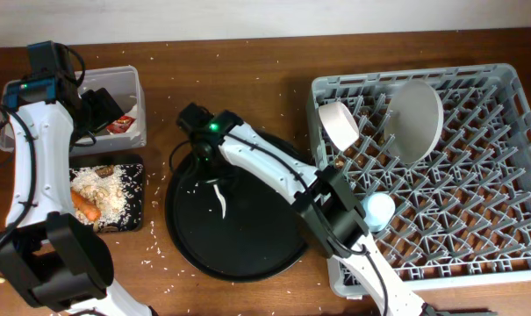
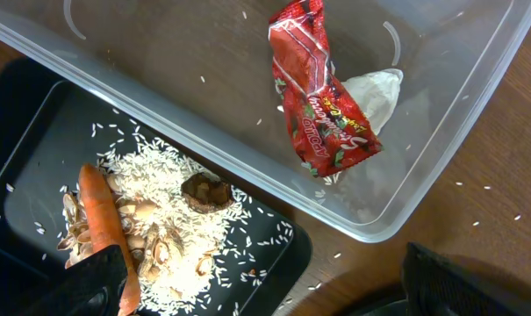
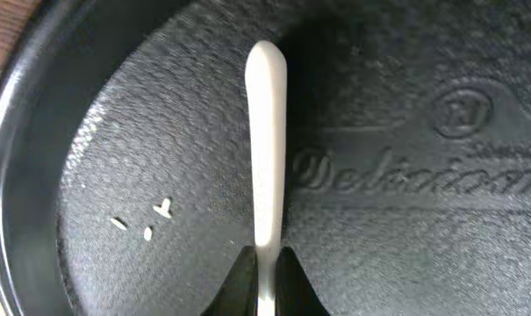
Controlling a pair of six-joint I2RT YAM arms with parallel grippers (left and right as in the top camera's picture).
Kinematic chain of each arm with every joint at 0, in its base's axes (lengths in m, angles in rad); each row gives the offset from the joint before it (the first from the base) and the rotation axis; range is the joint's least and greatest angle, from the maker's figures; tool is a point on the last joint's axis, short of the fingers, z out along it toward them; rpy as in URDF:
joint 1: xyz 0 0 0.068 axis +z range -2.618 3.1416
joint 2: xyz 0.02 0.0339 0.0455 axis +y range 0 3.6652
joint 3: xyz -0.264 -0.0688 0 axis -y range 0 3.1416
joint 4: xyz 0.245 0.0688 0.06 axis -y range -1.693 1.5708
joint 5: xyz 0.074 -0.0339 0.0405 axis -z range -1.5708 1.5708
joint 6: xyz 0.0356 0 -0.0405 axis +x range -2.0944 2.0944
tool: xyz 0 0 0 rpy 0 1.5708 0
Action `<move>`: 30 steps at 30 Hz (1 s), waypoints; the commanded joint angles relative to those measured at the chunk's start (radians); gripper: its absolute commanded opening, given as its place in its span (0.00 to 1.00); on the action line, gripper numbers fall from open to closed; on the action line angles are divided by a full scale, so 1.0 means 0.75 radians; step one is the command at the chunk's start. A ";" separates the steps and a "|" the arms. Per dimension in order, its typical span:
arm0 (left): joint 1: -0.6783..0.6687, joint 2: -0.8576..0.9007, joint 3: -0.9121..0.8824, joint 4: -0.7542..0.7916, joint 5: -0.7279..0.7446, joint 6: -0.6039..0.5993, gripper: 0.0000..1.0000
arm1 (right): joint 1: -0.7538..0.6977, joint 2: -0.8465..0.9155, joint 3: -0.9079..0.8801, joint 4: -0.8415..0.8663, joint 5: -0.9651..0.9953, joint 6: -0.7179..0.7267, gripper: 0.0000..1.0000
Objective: Sort waste into correct bins and load items into the dishwasher rack
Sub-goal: 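Grasp the white fork with the right gripper, then carry the white fork into the rack and release it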
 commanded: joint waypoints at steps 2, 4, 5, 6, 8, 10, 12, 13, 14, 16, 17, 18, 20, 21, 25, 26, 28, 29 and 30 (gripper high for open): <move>0.004 -0.025 0.011 -0.001 -0.010 -0.022 0.99 | -0.086 0.090 0.024 -0.142 -0.046 -0.114 0.04; 0.004 -0.025 0.011 -0.001 -0.010 -0.022 0.99 | -0.114 0.090 0.172 -0.267 -0.046 -0.214 0.04; 0.004 -0.025 0.011 -0.001 -0.010 -0.022 0.99 | -0.123 0.090 0.247 -0.328 -0.046 -0.254 0.04; 0.004 -0.025 0.011 -0.001 -0.010 -0.022 0.99 | -0.135 0.088 0.397 -0.438 -0.046 -0.327 0.04; 0.004 -0.025 0.011 -0.001 -0.010 -0.022 0.99 | -0.149 0.087 0.682 -0.630 -0.035 -0.394 0.04; 0.004 -0.025 0.011 -0.001 -0.010 -0.022 0.99 | -0.175 0.083 0.928 -0.742 -0.048 -0.463 0.04; 0.004 -0.025 0.011 -0.001 -0.010 -0.022 0.99 | -0.227 -0.018 0.974 -0.741 -0.006 -0.463 0.04; 0.004 -0.025 0.011 -0.001 -0.010 -0.022 0.99 | -0.268 -0.070 0.974 -0.741 0.038 -0.463 0.04; 0.005 -0.025 0.011 -0.001 -0.010 -0.022 0.99 | -0.330 -0.127 0.974 -0.741 0.084 -0.463 0.04; 0.004 -0.025 0.011 -0.001 -0.010 -0.022 0.99 | -0.421 -0.200 0.968 -0.741 0.119 -0.463 0.04; 0.004 -0.025 0.011 -0.001 -0.010 -0.022 0.99 | -0.466 -0.237 0.966 -0.742 0.143 -0.463 0.04; 0.004 -0.025 0.011 -0.001 -0.010 -0.022 0.99 | -0.508 -0.277 0.956 -0.741 0.167 -0.463 0.04; 0.004 -0.025 0.011 -0.001 -0.010 -0.022 0.99 | -0.618 -0.410 0.850 -0.742 0.283 -0.463 0.04; 0.004 -0.025 0.011 -0.001 -0.010 -0.022 0.99 | -0.666 -0.484 0.742 -0.741 0.317 -0.463 0.04; 0.004 -0.025 0.011 -0.001 -0.010 -0.022 0.99 | -0.833 -0.752 0.136 -0.741 0.350 -0.462 0.04; 0.004 -0.025 0.011 -0.001 -0.010 -0.022 0.99 | -0.867 -0.796 -0.022 -0.741 0.351 -0.462 0.04; 0.004 -0.025 0.011 -0.001 -0.010 -0.022 0.99 | -0.898 -0.802 -0.208 -0.721 0.353 -0.495 0.04; 0.004 -0.025 0.011 -0.001 -0.010 -0.022 0.99 | -0.903 -0.802 -0.290 -0.673 0.359 -0.506 0.04; 0.004 -0.025 0.011 -0.001 -0.010 -0.022 0.99 | -0.903 -0.801 -0.386 -0.600 0.396 -0.509 0.04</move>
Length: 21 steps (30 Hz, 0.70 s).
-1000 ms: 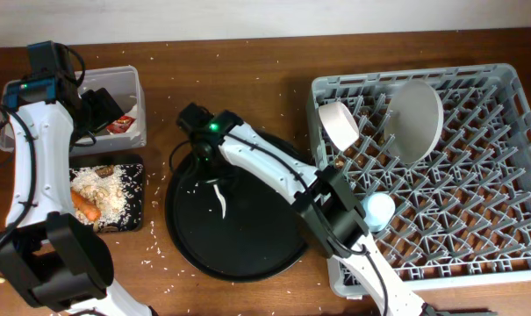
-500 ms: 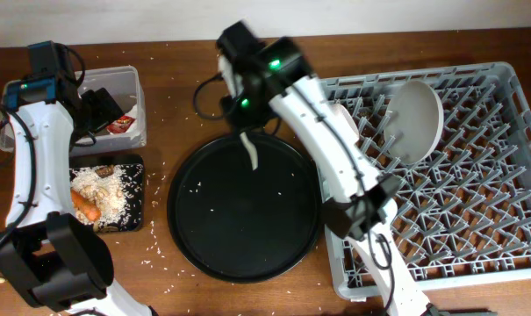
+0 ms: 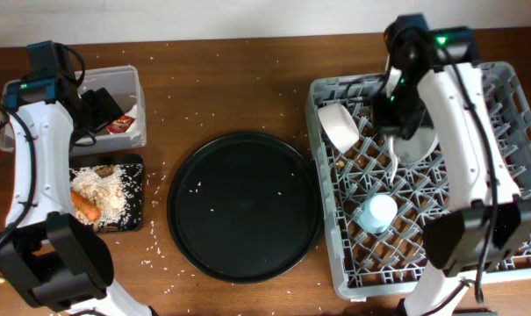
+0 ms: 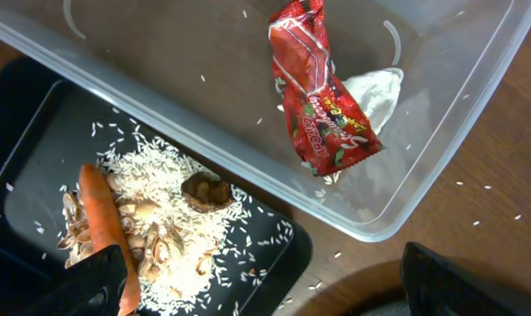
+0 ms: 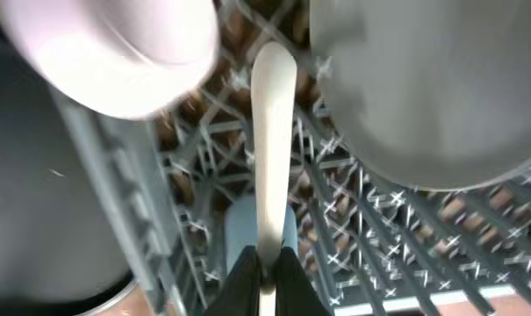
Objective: Sort waste into correct bins and load items into the dishwasher rack
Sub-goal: 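Carry the white fork into the rack and release it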
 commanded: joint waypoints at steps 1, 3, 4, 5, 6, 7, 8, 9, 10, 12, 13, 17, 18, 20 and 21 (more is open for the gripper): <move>0.004 -0.025 0.011 0.000 -0.011 -0.021 0.99 | -0.003 -0.022 -0.185 0.133 0.099 -0.036 0.04; 0.004 -0.025 0.011 0.000 -0.010 -0.021 0.99 | -0.015 -0.022 -0.256 0.214 0.109 -0.098 0.09; 0.004 -0.025 0.011 -0.001 -0.010 -0.021 0.99 | -0.018 -0.021 -0.268 0.232 0.128 -0.102 0.32; 0.004 -0.025 0.011 -0.001 -0.010 -0.021 0.99 | -0.023 -0.021 -0.268 0.240 0.135 -0.127 0.54; 0.004 -0.025 0.011 -0.001 -0.010 -0.021 0.99 | -0.032 -0.021 -0.267 0.248 0.150 -0.126 0.61; 0.004 -0.025 0.011 -0.001 -0.010 -0.021 0.99 | -0.034 -0.021 -0.267 0.249 0.150 -0.126 0.61; 0.004 -0.025 0.011 -0.001 -0.010 -0.021 0.99 | -0.034 -0.021 -0.267 0.249 0.150 -0.126 0.62; 0.004 -0.025 0.011 -0.001 -0.010 -0.021 0.99 | -0.034 -0.022 -0.267 0.251 0.150 -0.125 0.62; 0.004 -0.025 0.011 -0.001 -0.010 -0.021 0.99 | -0.031 -0.024 -0.260 0.250 0.145 -0.121 0.62; 0.004 -0.025 0.011 -0.001 -0.010 -0.021 0.99 | -0.026 -0.048 -0.230 0.235 0.103 -0.121 0.62; 0.004 -0.025 0.011 -0.001 -0.010 -0.021 0.99 | -0.022 -0.092 -0.201 0.215 0.076 -0.121 0.62; 0.004 -0.025 0.011 -0.001 -0.010 -0.021 0.99 | 0.024 -0.385 -0.115 0.165 -0.013 -0.120 0.98; 0.004 -0.025 0.011 -0.001 -0.010 -0.021 0.99 | 0.039 -0.511 -0.103 0.131 -0.051 -0.120 0.98; 0.004 -0.025 0.011 -0.001 -0.010 -0.021 0.99 | 0.041 -0.700 -0.102 0.120 -0.154 -0.121 0.98; 0.004 -0.025 0.011 -0.001 -0.010 -0.021 0.99 | 0.040 -0.786 -0.102 0.114 -0.152 -0.121 0.99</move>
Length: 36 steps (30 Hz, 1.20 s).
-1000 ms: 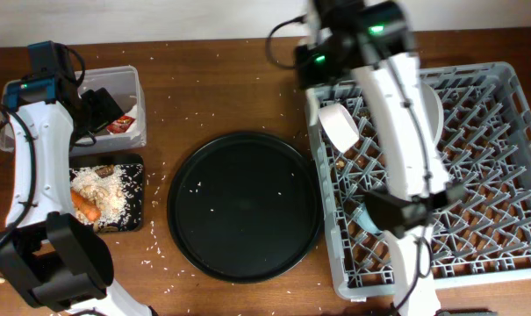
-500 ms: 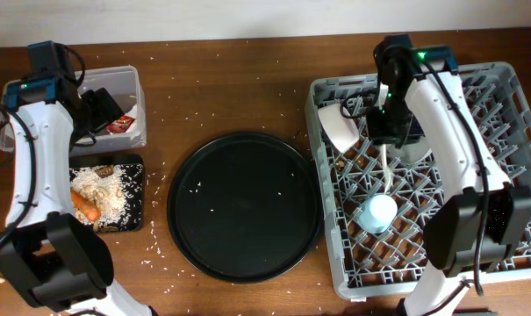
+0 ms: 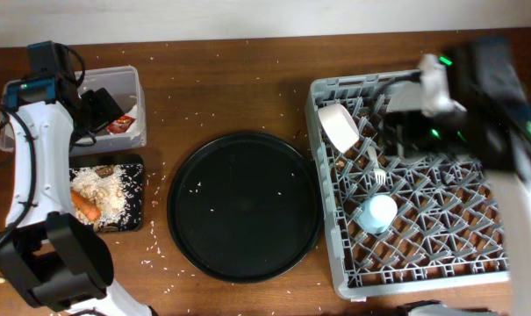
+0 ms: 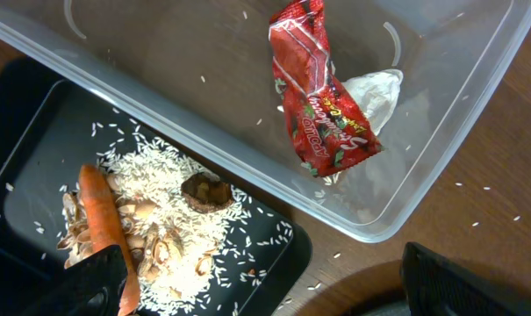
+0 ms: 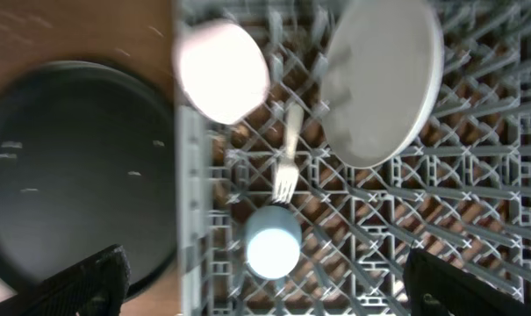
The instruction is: Sort waste into correct bins and load items into the dishwasher rack
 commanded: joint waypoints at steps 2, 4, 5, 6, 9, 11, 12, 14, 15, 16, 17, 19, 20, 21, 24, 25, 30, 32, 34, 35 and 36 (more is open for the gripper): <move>0.004 -0.025 0.011 0.000 -0.009 -0.017 0.99 | 0.006 -0.247 0.015 -0.042 -0.081 -0.005 0.98; 0.004 -0.025 0.011 0.000 -0.009 -0.017 0.99 | 0.005 -0.327 0.015 -0.077 -0.018 -0.009 0.98; 0.004 -0.025 0.011 0.000 -0.009 -0.017 0.99 | 0.005 -0.361 0.015 -0.064 0.043 -0.004 0.99; 0.004 -0.025 0.011 0.000 -0.009 -0.017 0.99 | 0.005 -0.412 0.015 -0.025 0.101 -0.005 0.98; 0.004 -0.025 0.011 0.000 -0.009 -0.017 0.99 | -0.005 -0.511 -0.020 0.105 0.209 -0.005 0.99; 0.004 -0.025 0.011 0.000 -0.009 -0.017 0.99 | -0.044 -0.638 -0.212 0.339 0.238 -0.010 0.98; 0.004 -0.025 0.011 0.000 -0.009 -0.017 0.99 | -0.059 -0.713 -0.351 0.477 0.241 -0.010 0.98; 0.004 -0.025 0.011 0.000 -0.009 -0.017 0.99 | -0.080 -0.888 -0.699 0.792 0.241 -0.010 0.99; 0.004 -0.025 0.011 0.000 -0.009 -0.017 0.99 | -0.093 -0.987 -0.902 0.969 0.228 -0.009 0.99; 0.004 -0.025 0.011 0.000 -0.009 -0.017 0.99 | -0.103 -1.126 -1.197 1.224 0.190 -0.009 0.98; 0.004 -0.025 0.011 0.000 -0.009 -0.017 0.99 | -0.103 -1.210 -1.349 1.354 0.180 -0.005 0.98; 0.004 -0.025 0.011 0.000 -0.009 -0.017 0.99 | -0.103 -1.440 -1.782 1.714 0.137 -0.005 0.98; 0.004 -0.025 0.011 0.000 -0.009 -0.017 0.99 | -0.103 -1.540 -1.959 1.865 0.114 -0.005 0.99; 0.004 -0.025 0.011 0.000 -0.009 -0.017 0.99 | -0.103 -1.648 -2.131 2.006 0.104 -0.004 0.99; 0.004 -0.025 0.011 0.000 -0.009 -0.017 0.99 | -0.101 -1.819 -2.356 2.138 0.106 0.031 0.99; 0.004 -0.025 0.011 0.000 -0.009 -0.017 0.99 | -0.101 -1.847 -2.388 2.143 0.108 0.031 0.98; 0.004 -0.025 0.011 0.000 -0.009 -0.017 0.99 | -0.101 -1.934 -2.535 2.190 0.183 0.031 0.98; 0.004 -0.025 0.011 0.000 -0.009 -0.017 0.99 | -0.100 -1.934 -2.581 2.236 0.186 0.031 0.98; 0.004 -0.025 0.011 0.000 -0.009 -0.017 0.99 | -0.101 -1.934 -2.581 2.242 0.187 0.031 0.98; 0.004 -0.025 0.011 0.000 -0.009 -0.017 0.99 | -0.100 -1.934 -2.581 2.230 0.185 0.031 0.98; 0.004 -0.025 0.011 0.000 -0.009 -0.017 0.99 | -0.100 -1.934 -2.581 2.210 0.185 0.031 0.98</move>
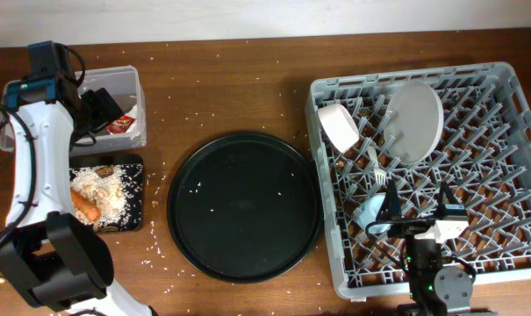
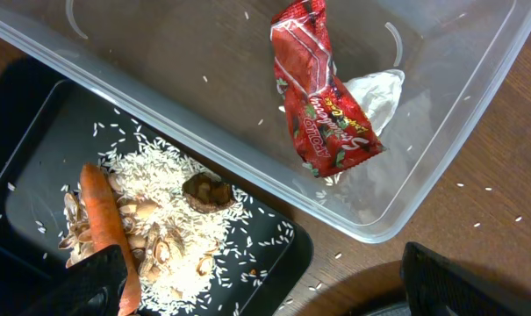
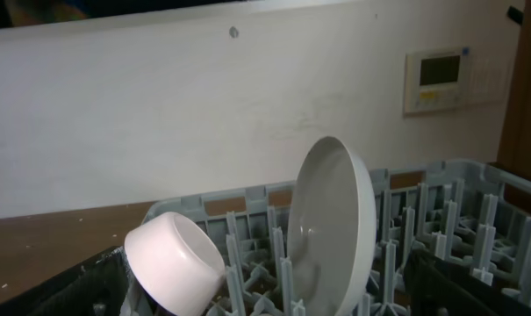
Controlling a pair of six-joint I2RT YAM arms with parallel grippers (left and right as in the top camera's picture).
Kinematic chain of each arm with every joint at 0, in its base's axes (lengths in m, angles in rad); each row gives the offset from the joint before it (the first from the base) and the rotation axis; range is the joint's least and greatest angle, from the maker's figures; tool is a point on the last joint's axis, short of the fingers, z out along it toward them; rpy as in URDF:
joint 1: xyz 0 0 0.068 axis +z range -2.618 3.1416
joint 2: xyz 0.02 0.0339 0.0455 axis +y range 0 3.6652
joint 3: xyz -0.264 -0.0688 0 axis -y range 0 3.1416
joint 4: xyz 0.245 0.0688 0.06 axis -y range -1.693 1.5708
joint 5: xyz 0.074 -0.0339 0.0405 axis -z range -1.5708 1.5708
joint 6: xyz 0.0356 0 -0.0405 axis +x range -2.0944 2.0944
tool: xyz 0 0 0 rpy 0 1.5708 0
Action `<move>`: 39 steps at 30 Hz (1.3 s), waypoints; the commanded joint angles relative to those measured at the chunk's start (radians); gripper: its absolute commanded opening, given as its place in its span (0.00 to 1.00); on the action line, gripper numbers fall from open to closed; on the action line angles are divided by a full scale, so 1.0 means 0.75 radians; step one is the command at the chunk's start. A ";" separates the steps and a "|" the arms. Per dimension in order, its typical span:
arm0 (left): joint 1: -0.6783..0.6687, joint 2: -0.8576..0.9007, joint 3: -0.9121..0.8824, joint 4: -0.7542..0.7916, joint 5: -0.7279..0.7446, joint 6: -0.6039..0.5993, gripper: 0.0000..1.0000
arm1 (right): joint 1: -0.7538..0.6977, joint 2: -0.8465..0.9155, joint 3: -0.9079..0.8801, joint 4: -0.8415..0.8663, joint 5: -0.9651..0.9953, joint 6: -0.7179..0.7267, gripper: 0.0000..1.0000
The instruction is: Sort waste into correct bins and load items into the dishwasher rack
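Observation:
A white fork (image 1: 375,167) lies in the grey dishwasher rack (image 1: 493,175), between a white bowl (image 1: 338,125) and an upright white plate (image 1: 414,121). A pale blue cup (image 1: 375,211) sits just below them. My right gripper (image 1: 417,206) is open and empty at the rack's near edge. Its wrist view looks level across the bowl (image 3: 173,254) and plate (image 3: 335,228). My left gripper (image 2: 265,298) hangs open and empty over the clear bin (image 2: 160,70), which holds a red wrapper (image 2: 322,96) and crumpled white paper (image 2: 379,92).
A big round black tray (image 1: 243,204) with a few rice grains fills the table's middle. Below the clear bin, a black food container (image 1: 138,171) holds rice (image 2: 173,228) and a carrot (image 2: 103,219). Rice grains are scattered on the wood.
My right arm was high over the rack, open, looking straight down at it. Now it sits low at the rack's near edge, facing the wall. Fork and left arm are unchanged.
My right gripper was shut on the white fork on the black tray. Then it held the fork over the rack between bowl and plate. Later the fork lay in the rack with the gripper open above it. Now that arm is back at the table's near edge.

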 commanded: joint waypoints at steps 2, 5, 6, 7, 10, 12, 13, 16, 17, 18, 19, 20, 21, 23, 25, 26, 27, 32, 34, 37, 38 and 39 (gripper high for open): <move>0.004 -0.025 0.011 -0.001 -0.005 -0.017 0.99 | -0.005 -0.015 -0.010 -0.087 0.025 0.013 0.98; 0.004 -0.025 0.011 -0.001 -0.005 -0.017 0.99 | -0.005 -0.015 -0.010 -0.231 0.025 0.013 0.98; 0.004 -0.025 0.011 -0.001 -0.005 -0.017 0.99 | -0.005 -0.015 -0.010 -0.237 0.025 0.013 0.98; 0.004 -0.025 0.011 -0.001 -0.006 -0.017 0.99 | -0.005 -0.015 -0.010 -0.238 0.025 0.013 0.98; 0.004 -0.025 0.011 -0.001 -0.005 -0.017 0.99 | -0.005 -0.015 -0.010 -0.238 0.025 0.013 0.99; 0.004 -0.025 0.011 -0.001 -0.005 -0.017 0.99 | -0.005 -0.015 -0.010 -0.237 0.025 0.013 0.99; 0.004 -0.025 0.011 -0.001 -0.005 -0.017 0.99 | -0.005 -0.015 -0.010 -0.237 0.025 0.013 0.98; 0.004 -0.025 0.011 -0.001 -0.005 -0.017 0.99 | -0.005 -0.015 -0.010 -0.237 0.025 0.013 0.98; 0.004 -0.025 0.011 -0.001 -0.005 -0.017 0.99 | -0.005 -0.015 -0.010 -0.238 0.025 0.013 0.98; 0.004 -0.025 0.011 -0.001 -0.005 -0.017 0.99 | -0.005 -0.015 -0.010 -0.237 0.025 0.013 0.98; 0.004 -0.025 0.011 -0.001 -0.005 -0.017 0.99 | -0.005 -0.015 -0.010 -0.237 0.025 0.012 0.98; 0.004 -0.025 0.011 -0.001 -0.005 -0.017 0.99 | -0.005 -0.015 -0.010 -0.237 0.025 0.013 0.98; 0.004 -0.025 0.011 -0.001 -0.006 -0.017 0.99 | -0.005 -0.015 -0.010 -0.237 0.025 0.013 0.99; -0.009 -0.024 0.007 -0.001 -0.005 -0.017 0.99 | -0.005 -0.015 -0.010 -0.238 0.025 0.013 0.98; -0.046 -0.091 0.007 -0.002 -0.005 -0.017 0.99 | -0.005 -0.015 -0.010 -0.237 0.025 0.013 0.98; -0.077 -0.142 0.007 -0.002 -0.005 -0.017 0.99 | -0.005 -0.015 -0.010 -0.238 0.025 0.013 0.98; -0.111 -0.191 0.007 -0.002 -0.006 -0.017 0.99 | -0.005 -0.015 -0.010 -0.237 0.025 0.013 0.98; -0.385 -0.469 -0.042 0.043 -0.301 0.009 0.99 | -0.005 -0.015 -0.010 -0.237 0.025 0.013 0.98; -0.391 -0.586 -0.224 0.239 -0.238 0.028 0.99 | -0.005 -0.015 -0.010 -0.237 0.025 0.013 0.99; -0.353 -0.833 -0.776 0.896 0.087 0.180 0.99 | -0.005 -0.015 -0.010 -0.237 0.025 0.013 0.98; -0.344 -0.904 -0.933 1.061 0.153 0.216 0.99 | -0.005 -0.015 -0.010 -0.237 0.025 0.013 0.98; -0.343 -0.963 -1.052 1.177 0.180 0.240 0.99 | -0.005 -0.015 -0.010 -0.238 0.025 0.013 0.98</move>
